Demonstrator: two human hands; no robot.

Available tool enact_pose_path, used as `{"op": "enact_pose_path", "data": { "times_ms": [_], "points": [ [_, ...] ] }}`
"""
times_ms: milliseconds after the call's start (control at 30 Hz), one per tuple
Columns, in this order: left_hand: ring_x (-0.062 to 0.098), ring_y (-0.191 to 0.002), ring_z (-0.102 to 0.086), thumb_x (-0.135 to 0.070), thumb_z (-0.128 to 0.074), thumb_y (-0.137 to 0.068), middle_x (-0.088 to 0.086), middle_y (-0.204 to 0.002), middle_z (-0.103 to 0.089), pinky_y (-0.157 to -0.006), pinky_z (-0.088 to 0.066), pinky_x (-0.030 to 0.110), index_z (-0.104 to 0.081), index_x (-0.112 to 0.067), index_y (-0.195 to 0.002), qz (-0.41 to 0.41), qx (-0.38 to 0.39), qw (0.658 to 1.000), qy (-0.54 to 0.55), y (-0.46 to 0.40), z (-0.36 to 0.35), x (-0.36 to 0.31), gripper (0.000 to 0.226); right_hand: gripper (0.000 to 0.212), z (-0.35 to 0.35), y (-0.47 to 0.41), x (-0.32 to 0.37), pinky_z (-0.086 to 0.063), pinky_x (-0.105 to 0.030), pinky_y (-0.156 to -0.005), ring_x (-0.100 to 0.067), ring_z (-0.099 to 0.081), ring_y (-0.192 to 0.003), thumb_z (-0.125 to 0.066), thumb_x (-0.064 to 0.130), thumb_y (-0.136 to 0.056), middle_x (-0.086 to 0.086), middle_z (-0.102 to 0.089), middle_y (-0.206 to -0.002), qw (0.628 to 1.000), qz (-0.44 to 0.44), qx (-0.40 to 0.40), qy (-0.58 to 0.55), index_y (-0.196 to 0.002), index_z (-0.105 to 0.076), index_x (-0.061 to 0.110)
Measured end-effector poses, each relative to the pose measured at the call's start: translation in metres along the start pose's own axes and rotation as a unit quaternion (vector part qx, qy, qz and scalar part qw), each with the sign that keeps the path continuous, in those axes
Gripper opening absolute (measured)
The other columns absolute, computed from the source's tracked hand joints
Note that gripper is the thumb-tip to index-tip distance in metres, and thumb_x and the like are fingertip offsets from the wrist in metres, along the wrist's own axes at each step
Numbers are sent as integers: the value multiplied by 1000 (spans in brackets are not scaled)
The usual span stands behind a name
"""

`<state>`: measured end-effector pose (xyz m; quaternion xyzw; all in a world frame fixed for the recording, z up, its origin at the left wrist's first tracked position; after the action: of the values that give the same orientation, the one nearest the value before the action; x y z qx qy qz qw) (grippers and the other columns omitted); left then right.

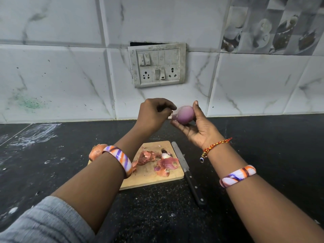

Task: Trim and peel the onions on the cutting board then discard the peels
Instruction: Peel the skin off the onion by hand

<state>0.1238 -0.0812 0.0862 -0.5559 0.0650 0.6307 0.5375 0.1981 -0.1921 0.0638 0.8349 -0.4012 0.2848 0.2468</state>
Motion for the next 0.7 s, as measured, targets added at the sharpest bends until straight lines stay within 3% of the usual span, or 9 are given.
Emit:
{"op": "enact_pose_path", "data": {
  "times_ms": [67, 133, 233, 333, 467, 700],
  "points": [
    [-5, -57, -56, 4, -54, -82, 5, -78, -67, -64, -46, 13, -72, -7, -87, 3, -8, 1000, -19, 0, 0, 0, 22, 36, 1, 0, 0, -55, -44, -60, -35, -60, -83, -59, 36, -86, -24, -52, -100, 1000, 0, 2, 6, -93, -50, 2],
    [-2, -63, -57, 2, -54, -82, 6, -84, -69, -64, -44, 8, -72, -4, -90, -7, -4, 999, -45, 1, 1, -4, 20, 35, 2, 0, -1, -54, -45, -62, -34, -60, -84, -59, 35, -87, -24, -53, -100, 1000, 4, 12, 23, -92, -50, 2],
    [13, -72, -58, -7, -65, -78, 10, -85, -70, -68, -47, 21, -73, -3, -88, -53, 16, 995, -88, 6, 0, -12, 14, 29, 2, 0, -2, -54, -47, -67, -33, -60, -94, -59, 31, -87, -23, -56, -104, 999, 11, 34, 38, -91, -53, 2],
    [15, -65, -55, -11, -71, -72, 12, -80, -70, -65, -47, 27, -74, -2, -82, -71, 12, 991, -111, 7, -3, -14, 13, 24, 3, 0, -2, -53, -48, -69, -33, -59, -98, -58, 28, -88, -21, -58, -99, 997, 24, 47, 56, -87, -56, 4],
    [1, -54, -51, -8, -72, -69, 12, -74, -70, -54, -38, 16, -75, -3, -74, -76, 11, 990, -115, 3, -6, -12, 7, 23, 6, -3, -3, -54, -46, -66, -28, -62, -85, -56, 29, -89, -17, -61, -92, 994, 36, 58, 84, -82, -59, 7],
    [1, -54, -47, -3, -70, -66, 13, -73, -67, -53, -33, 13, -74, -3, -68, -87, 24, 988, -124, -1, -10, -12, 4, 22, 12, -5, -2, -56, -46, -64, -31, -61, -92, -58, 29, -87, -19, -61, -98, 994, 36, 54, 88, -85, -60, 7]
  ]
}}
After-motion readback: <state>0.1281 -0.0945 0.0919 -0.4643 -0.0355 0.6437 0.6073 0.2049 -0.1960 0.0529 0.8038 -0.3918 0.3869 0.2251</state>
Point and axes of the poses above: each hand's wrist, its own y-axis away from the middle knuckle, its own z-axis out of the back of the hand, x = y × z, the point moved 1 cm from there along -y, towards the middle knuckle
